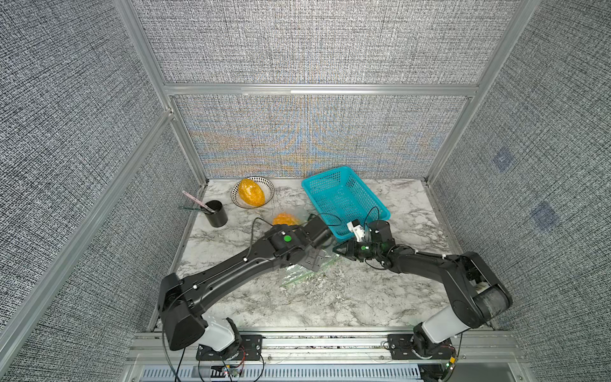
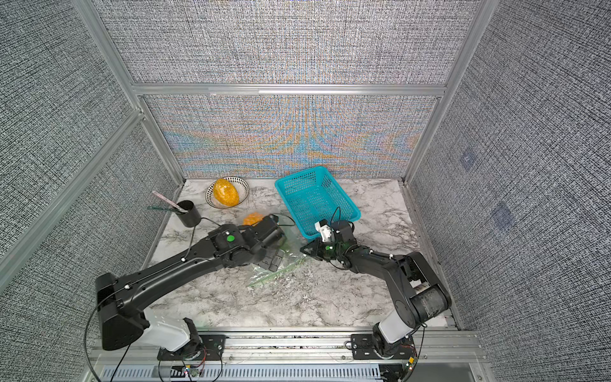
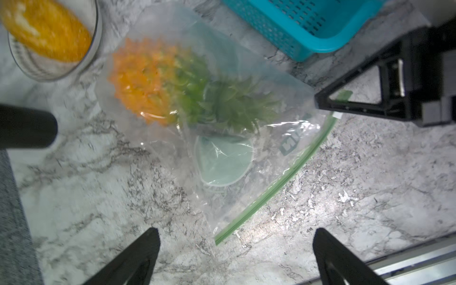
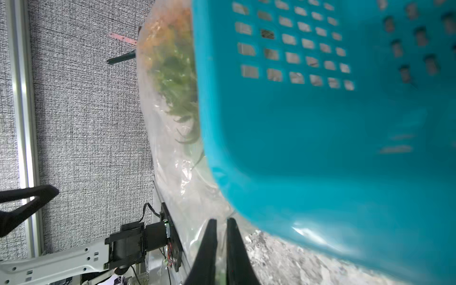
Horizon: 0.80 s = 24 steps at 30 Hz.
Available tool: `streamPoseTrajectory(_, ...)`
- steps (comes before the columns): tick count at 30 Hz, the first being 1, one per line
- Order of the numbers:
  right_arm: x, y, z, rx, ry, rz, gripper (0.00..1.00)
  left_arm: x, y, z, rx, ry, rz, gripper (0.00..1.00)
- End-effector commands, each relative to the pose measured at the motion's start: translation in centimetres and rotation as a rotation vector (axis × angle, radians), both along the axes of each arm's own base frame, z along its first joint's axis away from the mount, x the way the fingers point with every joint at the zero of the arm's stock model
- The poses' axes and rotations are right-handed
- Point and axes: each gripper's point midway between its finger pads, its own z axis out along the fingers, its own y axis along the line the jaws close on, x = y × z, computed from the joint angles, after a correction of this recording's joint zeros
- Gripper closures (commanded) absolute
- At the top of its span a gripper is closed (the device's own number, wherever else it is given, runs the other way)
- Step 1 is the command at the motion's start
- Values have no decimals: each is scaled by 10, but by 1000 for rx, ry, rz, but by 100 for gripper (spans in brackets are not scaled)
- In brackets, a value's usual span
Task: Open the zip-top bag and take out the pineapple
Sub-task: Adjust the zipper food storage bag at the center of the board.
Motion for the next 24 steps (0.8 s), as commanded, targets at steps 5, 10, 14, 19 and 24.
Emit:
streamPoseTrajectory(5, 0, 8, 40, 76, 94, -59, 100, -6, -24, 14, 105, -143, -221, 0)
streamPoseTrajectory(10, -6, 17, 57, 85, 189, -78, 100, -8, -26, 19, 26, -197, -256, 0)
streamPoseTrajectory(14, -11, 20, 67, 96, 245, -123, 100, -17, -29, 12, -19, -164, -284, 0)
streamPoseTrajectory(19, -21, 25, 82, 161, 302, -148, 100, -18, -25, 4, -22, -160, -266, 0)
streamPoseTrajectory(24, -28, 26, 96, 199, 324, -151, 100, -17, -28, 1, -19, -151, -262, 0)
